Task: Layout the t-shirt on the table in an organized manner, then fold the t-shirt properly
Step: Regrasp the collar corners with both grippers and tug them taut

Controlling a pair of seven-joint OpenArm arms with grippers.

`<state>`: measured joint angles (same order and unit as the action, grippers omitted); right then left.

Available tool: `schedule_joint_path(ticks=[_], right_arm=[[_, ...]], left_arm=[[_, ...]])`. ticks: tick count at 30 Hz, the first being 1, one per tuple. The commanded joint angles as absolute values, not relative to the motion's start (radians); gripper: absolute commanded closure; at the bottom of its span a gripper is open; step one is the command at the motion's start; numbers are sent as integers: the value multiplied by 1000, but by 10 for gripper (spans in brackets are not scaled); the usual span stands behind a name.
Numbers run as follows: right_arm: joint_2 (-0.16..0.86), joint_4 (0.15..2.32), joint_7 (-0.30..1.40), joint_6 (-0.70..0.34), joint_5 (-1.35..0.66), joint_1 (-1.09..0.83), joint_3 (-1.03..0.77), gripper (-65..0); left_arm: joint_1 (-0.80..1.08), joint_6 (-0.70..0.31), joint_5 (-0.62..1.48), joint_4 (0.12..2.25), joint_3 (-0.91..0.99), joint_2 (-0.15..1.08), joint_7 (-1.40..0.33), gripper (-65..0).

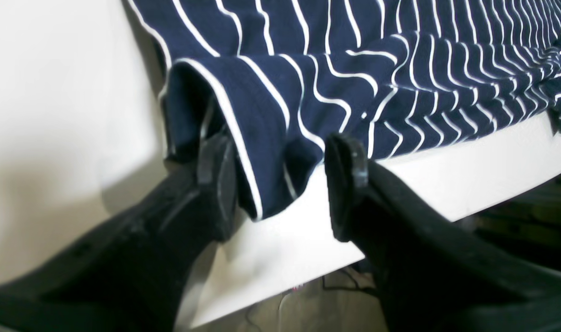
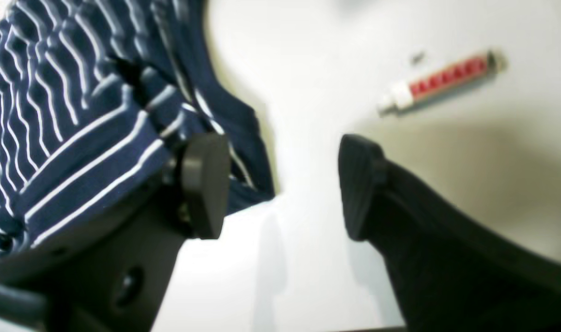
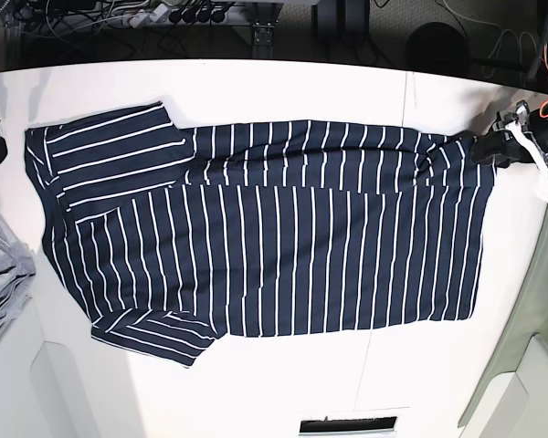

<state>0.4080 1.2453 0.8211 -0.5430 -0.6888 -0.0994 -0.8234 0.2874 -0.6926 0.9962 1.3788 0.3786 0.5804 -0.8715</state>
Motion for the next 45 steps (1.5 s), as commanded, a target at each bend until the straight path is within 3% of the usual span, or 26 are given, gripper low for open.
schedule_joint_path(ticks=[1,16,24,37,40,42,44,45], right_arm=[[429,1238,804,-566,-725,-92,-831,-369],[314,1200,797,-573,-751,-59,-692,-369],[263,1201,803,-573,-752,-39,-686,-369],[263,1201,842,-577,-812,-39,-684,-369],[263,1201,842,-577,-829,-39,-684,-368],[263,1201,842,-579,-835,-39,-684,-341],[263,1201,842,-579,-835,-39,-684,-251],[263,1201,842,-579,-835,-39,-684,-192]], left_arm=[[282,-698,1011,1391,384,582,-865,-321],[274,-661,835,1391,477,518,-712,-321],[252,-571,691,1377,477,512,-630,-349],[124,-627,726,1134,415,509,-632,-350],[119,-698,731,1132,415,495,-644,-350],[120,-698,755,1132,407,486,-677,-350],[120,-698,780,1132,392,479,-709,-344],[120,-698,797,1132,380,479,-723,-309]])
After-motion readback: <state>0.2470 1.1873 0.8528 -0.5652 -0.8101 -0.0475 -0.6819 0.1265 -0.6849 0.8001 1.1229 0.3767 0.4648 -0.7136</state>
